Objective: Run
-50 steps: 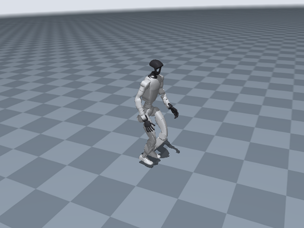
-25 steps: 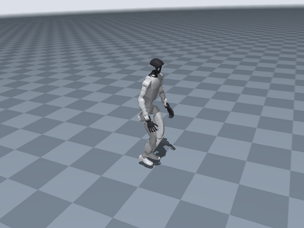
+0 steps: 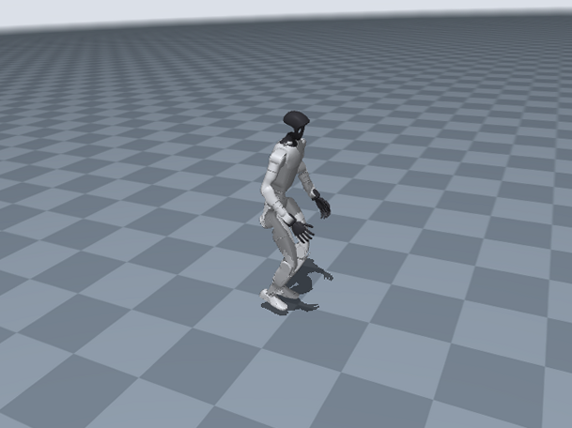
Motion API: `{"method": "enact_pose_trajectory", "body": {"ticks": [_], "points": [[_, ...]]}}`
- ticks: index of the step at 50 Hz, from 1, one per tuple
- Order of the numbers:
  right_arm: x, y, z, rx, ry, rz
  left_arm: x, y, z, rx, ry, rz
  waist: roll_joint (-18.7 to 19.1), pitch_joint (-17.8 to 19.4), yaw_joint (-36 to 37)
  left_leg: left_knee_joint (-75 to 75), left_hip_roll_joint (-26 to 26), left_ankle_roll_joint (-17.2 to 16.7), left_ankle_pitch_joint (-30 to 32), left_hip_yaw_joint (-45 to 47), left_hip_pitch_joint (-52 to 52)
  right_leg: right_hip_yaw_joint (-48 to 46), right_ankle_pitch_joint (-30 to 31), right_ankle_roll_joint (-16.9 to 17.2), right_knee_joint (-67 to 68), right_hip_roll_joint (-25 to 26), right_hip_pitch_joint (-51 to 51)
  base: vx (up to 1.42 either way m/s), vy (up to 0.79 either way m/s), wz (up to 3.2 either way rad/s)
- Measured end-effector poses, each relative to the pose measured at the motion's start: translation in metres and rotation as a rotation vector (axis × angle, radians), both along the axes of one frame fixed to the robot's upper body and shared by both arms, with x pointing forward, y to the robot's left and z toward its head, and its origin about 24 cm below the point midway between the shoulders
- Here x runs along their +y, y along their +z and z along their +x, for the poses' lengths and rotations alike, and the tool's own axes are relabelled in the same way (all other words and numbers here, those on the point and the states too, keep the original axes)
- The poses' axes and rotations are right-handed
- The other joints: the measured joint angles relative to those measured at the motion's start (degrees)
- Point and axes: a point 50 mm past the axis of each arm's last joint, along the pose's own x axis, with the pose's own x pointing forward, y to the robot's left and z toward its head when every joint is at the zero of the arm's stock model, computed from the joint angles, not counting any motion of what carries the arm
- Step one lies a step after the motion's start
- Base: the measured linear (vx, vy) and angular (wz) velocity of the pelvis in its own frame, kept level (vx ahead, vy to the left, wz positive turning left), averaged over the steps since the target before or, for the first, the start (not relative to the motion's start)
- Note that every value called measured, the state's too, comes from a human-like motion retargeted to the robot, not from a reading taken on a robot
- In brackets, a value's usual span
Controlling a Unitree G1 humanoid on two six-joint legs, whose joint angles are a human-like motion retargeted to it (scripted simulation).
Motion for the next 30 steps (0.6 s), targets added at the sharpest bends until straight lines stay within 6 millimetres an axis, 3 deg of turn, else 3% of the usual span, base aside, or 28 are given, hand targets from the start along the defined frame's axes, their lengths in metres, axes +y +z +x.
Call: {"method": "enact_pose_trajectory", "body": {"ticks": [3, 5, 8, 10, 13, 16, 18, 20, 22, 25, 30], "points": [[0.007, 0.010, 0.002, -0.053, 0.030, 0.026, -0.003, 0.000, -0.003, -0.001, -0.033, -0.018, -0.15, -1.08, 0.30, 3.58, 0.31, 1.06, -5.22, 0.98, -0.28, -1.11, -2.87, -0.01, 2.76, -1.79, -1.09, 0.00, 0.00, 0.00], [0.010, 0.013, 0.003, -0.070, 0.033, 0.036, -0.005, -0.002, -0.005, 0.020, -0.041, -0.028, -0.43, -1.39, 0.55, 7.76, 0.74, 2.15, -11.92, 1.55, -0.63, -2.18, -7.35, -0.38, 6.42, -3.20, -1.72, -0.03, 0.00, 0.01], [0.012, 0.011, 0.006, -0.056, 0.018, 0.009, -0.006, -0.008, -0.003, 0.068, -0.026, -0.028, -0.97, 0.44, 0.86, 17.41, 1.46, 3.66, -26.33, 1.88, -2.28, -4.17, -19.88, -0.09, 16.85, -6.35, -3.42, -0.08, 0.00, 0.09], [0.010, 0.004, 0.009, -0.022, -0.018, -0.022, -0.008, -0.013, 0.000, 0.107, 0.007, -0.019, -1.47, 2.50, 0.45, 22.62, 1.03, 4.21, -31.45, 2.15, -4.12, -5.76, -25.77, -1.09, 24.52, -9.95, -5.28, -0.11, 0.00, 0.41], [0.008, -0.007, 0.012, 0.019, -0.095, -0.032, -0.013, -0.016, 0.008, 0.135, 0.091, -0.041, -2.73, 3.49, -2.67, 19.85, -2.78, 6.32, -31.45, 2.02, -5.77, -5.23, -23.70, -1.00, 29.93, -14.72, -9.25, -0.09, 0.03, 0.63], [0.009, -0.013, 0.005, 0.039, -0.104, -0.002, -0.015, -0.017, 0.003, 0.124, 0.157, -0.090, -0.76, 4.62, -3.54, 14.05, -1.83, 7.02, -30.23, 1.43, -1.34, -3.26, -14.31, 1.35, 26.84, -10.56, -8.52, 0.06, 0.07, -0.41], [0.010, -0.011, 0.004, 0.030, -0.077, 0.004, -0.014, -0.016, 0.001, 0.109, 0.171, -0.108, 0.61, 4.95, -3.78, 8.91, -0.94, 6.42, -23.54, 1.19, 0.82, -2.86, -11.41, 0.32, 22.57, -8.41, -7.73, 0.04, 0.03, -0.59], [0.013, -0.007, 0.005, 0.014, -0.041, 0.001, -0.012, -0.014, -0.001, 0.092, 0.155, -0.100, 1.07, 4.88, -3.89, 6.70, -0.83, 4.11, -12.26, 0.90, 0.50, -2.93, -8.46, -1.06, 19.00, -7.72, -7.61, 0.00, 0.00, -0.41], [0.015, -0.001, 0.008, -0.013, -0.011, -0.007, -0.008, -0.012, -0.001, 0.076, 0.122, -0.079, 1.06, 5.24, -3.46, 9.19, -0.21, 3.54, -8.37, 0.72, -1.64, -2.80, -6.50, -1.16, 16.48, -6.86, -7.47, -0.03, -0.01, -0.40], [0.017, 0.009, 0.014, -0.065, 0.016, -0.005, -0.002, -0.009, 0.001, 0.063, 0.065, -0.042, 0.71, 6.42, -2.31, 14.87, 1.10, 3.97, -9.02, 0.68, -5.05, -2.84, -6.67, -0.78, 13.73, -5.63, -6.90, -0.07, -0.02, -0.49], [0.019, 0.032, 0.028, -0.172, 0.013, 0.007, 0.006, -0.013, -0.004, 0.105, 0.008, 0.018, 0.16, 9.37, -0.72, 22.20, 2.73, 5.40, -16.09, -0.88, -10.24, -2.20, -14.57, -1.88, 12.68, -3.22, -7.02, -0.12, -0.03, -0.48]]}}
